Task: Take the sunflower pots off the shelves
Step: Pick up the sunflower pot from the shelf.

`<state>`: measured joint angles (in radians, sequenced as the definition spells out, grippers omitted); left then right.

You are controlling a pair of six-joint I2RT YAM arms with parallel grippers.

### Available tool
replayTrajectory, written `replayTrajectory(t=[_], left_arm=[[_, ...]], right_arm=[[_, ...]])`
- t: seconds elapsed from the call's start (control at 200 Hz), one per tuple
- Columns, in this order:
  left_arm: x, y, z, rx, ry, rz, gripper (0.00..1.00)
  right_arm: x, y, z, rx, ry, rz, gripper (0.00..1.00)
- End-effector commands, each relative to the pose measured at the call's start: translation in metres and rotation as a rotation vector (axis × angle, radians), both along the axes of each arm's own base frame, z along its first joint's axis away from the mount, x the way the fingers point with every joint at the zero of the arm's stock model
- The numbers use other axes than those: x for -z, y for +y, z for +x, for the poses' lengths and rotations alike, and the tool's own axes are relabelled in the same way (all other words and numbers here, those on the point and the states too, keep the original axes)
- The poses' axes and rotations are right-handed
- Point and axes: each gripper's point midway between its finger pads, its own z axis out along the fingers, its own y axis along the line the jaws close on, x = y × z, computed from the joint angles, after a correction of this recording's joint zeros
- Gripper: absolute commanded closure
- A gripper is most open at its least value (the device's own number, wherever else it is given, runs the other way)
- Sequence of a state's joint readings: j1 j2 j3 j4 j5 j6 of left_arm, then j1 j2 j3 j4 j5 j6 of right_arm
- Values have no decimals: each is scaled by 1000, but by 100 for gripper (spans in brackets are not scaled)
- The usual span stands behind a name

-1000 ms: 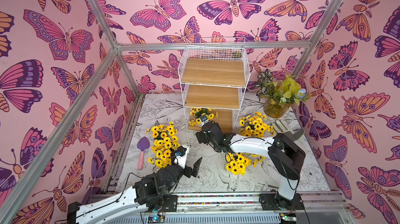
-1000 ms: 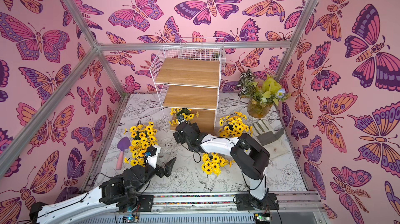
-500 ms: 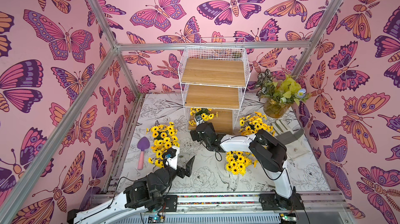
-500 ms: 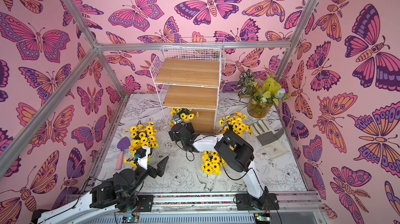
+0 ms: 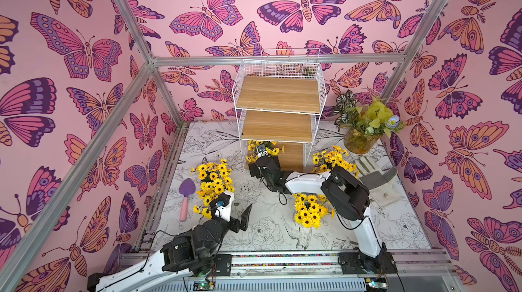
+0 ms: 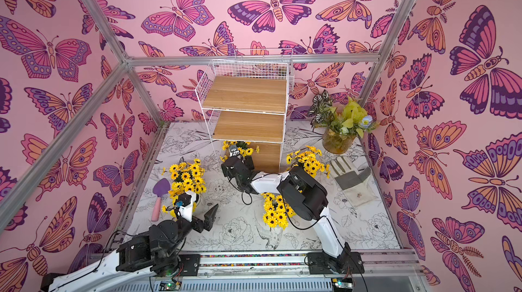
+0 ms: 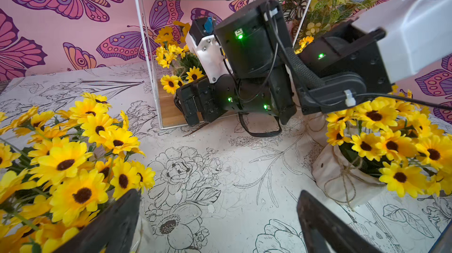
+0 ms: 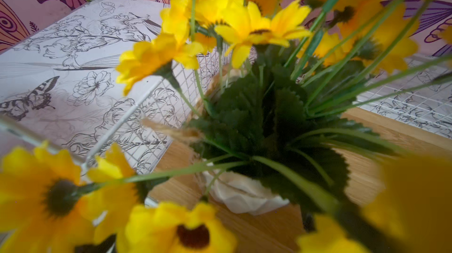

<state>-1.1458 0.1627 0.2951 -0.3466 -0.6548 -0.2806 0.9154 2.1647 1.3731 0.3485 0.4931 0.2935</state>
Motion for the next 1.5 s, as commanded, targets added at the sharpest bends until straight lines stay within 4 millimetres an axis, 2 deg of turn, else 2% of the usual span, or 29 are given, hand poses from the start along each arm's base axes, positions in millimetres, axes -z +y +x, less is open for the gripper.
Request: replayTrajectory(t=[0.0,0.506,0.921,1.127,1.377,1.492], left_arm=[[-8,7,1,-25,-13,0,0],[-7,6,1,-6,-29,35,0],[-3,0,1,15,-27,24,0],[-5,2,0,12,-16,15,0],[-3,3,0,-1,-8,3,0],[-1,4,1,-7,-5,5,0]], right_arm=[[-2,4,10,24,-6,35,1],[1,19,29,74,13,138,1],[3,23,50,151,35,99,1],[10,17,62,175,77,119,1],[12,25,69,131,94,132,0],[12,28,70,123,96,131,4]])
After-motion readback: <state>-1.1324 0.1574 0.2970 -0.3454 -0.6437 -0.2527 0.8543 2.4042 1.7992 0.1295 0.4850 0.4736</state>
